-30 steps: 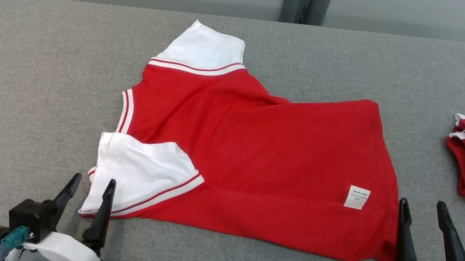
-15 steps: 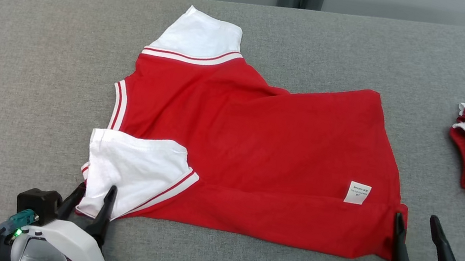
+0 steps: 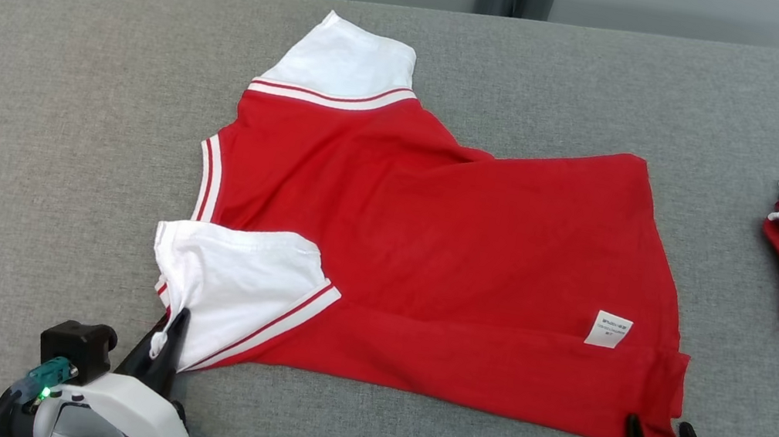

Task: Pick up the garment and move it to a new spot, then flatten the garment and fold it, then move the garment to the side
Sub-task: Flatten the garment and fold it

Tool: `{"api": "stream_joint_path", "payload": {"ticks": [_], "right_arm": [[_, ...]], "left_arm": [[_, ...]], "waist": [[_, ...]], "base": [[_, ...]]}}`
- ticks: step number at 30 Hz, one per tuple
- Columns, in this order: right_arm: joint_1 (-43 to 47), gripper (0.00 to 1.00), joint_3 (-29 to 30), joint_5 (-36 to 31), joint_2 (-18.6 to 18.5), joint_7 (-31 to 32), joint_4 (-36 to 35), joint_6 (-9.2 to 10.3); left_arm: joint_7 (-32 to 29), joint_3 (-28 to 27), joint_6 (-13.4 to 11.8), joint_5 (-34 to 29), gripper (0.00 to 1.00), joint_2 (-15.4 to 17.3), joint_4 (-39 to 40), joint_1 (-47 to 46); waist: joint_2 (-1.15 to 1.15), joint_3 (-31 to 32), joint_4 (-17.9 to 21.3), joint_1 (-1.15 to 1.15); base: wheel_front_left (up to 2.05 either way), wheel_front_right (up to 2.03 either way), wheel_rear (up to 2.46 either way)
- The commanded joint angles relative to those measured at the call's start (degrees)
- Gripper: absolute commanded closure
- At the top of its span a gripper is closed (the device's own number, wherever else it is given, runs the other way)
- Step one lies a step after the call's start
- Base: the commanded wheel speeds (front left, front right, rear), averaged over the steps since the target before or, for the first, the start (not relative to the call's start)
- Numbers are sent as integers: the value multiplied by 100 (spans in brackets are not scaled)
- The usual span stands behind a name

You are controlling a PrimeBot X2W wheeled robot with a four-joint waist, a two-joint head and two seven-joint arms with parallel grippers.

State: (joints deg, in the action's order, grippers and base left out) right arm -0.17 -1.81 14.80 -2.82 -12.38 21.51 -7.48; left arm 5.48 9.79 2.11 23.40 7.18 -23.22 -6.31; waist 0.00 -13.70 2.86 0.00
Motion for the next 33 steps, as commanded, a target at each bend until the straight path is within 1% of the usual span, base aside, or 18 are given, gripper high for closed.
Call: {"api": "stream_joint_path", "payload": {"ticks": [1,4,5,7,12,18,21,26,33], "right_arm": [[-109,0,12,52,-23,-33,62,-3],[-239,0,-41,147,-21,-43,346,-3],[-279,45,-86,180,-19,-31,427,-3],[-361,100,-145,242,-15,-53,546,-3],[-420,100,-249,394,-62,-95,693,-2],[-144,100,-343,550,-126,-50,432,-3],[92,100,-316,680,-223,90,187,-2],[603,100,-83,772,-368,407,-244,-2],[1233,100,144,837,-340,826,-691,-1]], "left_arm": [[27,-2,-18,28,100,24,20,23],[69,5,-16,36,100,34,83,59],[67,17,-11,31,100,35,98,67],[106,36,6,34,100,39,140,81],[150,75,-21,24,100,47,265,140],[162,64,-138,59,100,61,667,520],[82,58,-240,79,100,70,988,817],[-111,37,-461,143,100,58,1524,1391],[-366,46,-722,260,100,13,2019,2047]], "waist": [[0,-3,-6,0],[0,2,-24,0],[0,5,-33,0],[0,16,-50,0],[0,70,-84,0],[0,186,-146,0],[0,254,-202,0],[0,416,-278,0],[0,564,-321,0]], "base": [[0,0,0],[0,0,0],[0,0,0],[0,0,0],[0,0,0],[0,0,0],[0,0,0],[0,0,0],[0,0,0]]}}
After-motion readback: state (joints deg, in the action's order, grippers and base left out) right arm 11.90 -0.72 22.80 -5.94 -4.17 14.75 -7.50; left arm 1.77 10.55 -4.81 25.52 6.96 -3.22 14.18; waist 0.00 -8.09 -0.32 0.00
